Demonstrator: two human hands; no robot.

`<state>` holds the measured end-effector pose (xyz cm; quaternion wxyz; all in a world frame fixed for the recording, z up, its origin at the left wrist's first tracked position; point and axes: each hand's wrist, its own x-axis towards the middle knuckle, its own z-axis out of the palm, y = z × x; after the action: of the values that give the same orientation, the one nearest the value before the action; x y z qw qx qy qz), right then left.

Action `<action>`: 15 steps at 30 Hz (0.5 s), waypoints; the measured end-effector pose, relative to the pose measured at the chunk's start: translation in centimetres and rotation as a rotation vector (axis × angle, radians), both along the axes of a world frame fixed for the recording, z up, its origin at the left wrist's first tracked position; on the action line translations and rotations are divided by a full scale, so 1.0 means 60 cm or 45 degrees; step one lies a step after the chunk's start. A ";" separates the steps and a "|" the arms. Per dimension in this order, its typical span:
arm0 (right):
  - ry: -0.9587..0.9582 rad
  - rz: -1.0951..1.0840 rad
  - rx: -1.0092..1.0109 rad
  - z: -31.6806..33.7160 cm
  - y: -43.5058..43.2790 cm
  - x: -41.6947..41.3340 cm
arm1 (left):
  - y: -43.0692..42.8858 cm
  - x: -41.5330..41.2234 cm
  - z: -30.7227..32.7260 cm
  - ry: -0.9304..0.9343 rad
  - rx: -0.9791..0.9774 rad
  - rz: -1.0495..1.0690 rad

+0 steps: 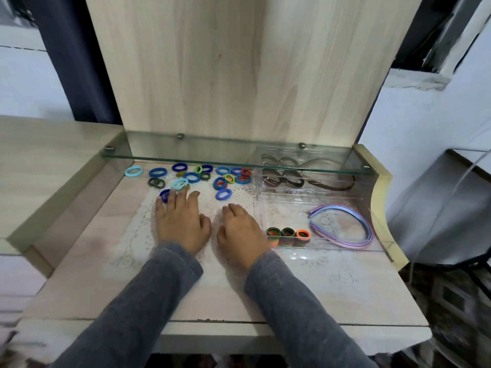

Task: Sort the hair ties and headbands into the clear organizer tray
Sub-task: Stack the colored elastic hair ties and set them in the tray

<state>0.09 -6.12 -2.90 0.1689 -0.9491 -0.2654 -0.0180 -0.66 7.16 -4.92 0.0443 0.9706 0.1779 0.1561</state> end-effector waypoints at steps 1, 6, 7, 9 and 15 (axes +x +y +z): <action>0.020 -0.011 -0.002 -0.005 0.006 -0.001 | 0.008 0.001 -0.001 0.013 -0.006 0.023; 0.052 -0.092 0.032 -0.035 0.028 0.003 | 0.040 0.006 -0.004 0.134 0.007 0.152; 0.057 -0.106 0.031 -0.038 0.031 0.006 | 0.048 0.006 -0.005 0.132 0.000 0.172; 0.071 -0.132 0.031 -0.041 0.036 0.013 | 0.060 0.007 -0.008 0.085 -0.020 0.204; 0.058 -0.201 0.057 -0.044 0.048 0.030 | 0.092 0.012 -0.007 -0.092 0.009 0.225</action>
<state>1.90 -3.25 -5.55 0.1943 -0.9631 -0.1855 -0.0157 0.09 12.66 -5.36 0.0333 0.9450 0.2604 0.1949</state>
